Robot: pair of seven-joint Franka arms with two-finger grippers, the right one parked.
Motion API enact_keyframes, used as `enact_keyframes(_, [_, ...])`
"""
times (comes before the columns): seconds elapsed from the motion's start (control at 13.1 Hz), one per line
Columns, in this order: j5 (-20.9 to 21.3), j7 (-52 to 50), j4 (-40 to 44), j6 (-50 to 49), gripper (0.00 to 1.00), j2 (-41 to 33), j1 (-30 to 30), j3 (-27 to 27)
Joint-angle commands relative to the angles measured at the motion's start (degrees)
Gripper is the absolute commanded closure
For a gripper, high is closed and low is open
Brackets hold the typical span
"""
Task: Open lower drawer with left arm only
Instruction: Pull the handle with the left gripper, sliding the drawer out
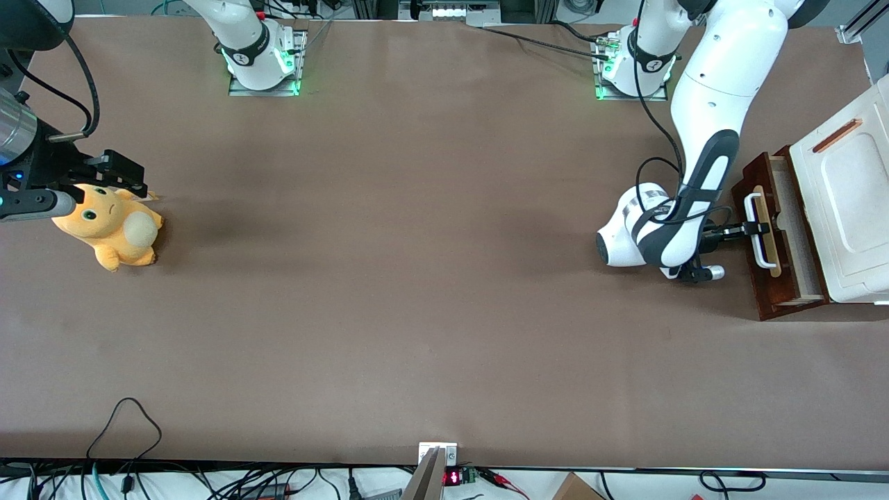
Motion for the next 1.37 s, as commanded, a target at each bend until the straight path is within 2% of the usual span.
enact_keyframes(0.0, [-2.6,0.7,0.1,-2.3,0.83,0.2,-2.2,-0.1])
enact_keyframes(0.38, [-4.7,0.4,0.2,-3.6,0.83,0.2,-4.5,-0.1])
enact_keyframes(1.3, [-6.6,-0.2,0.7,-4.8,0.84,0.3,-7.5,-0.1])
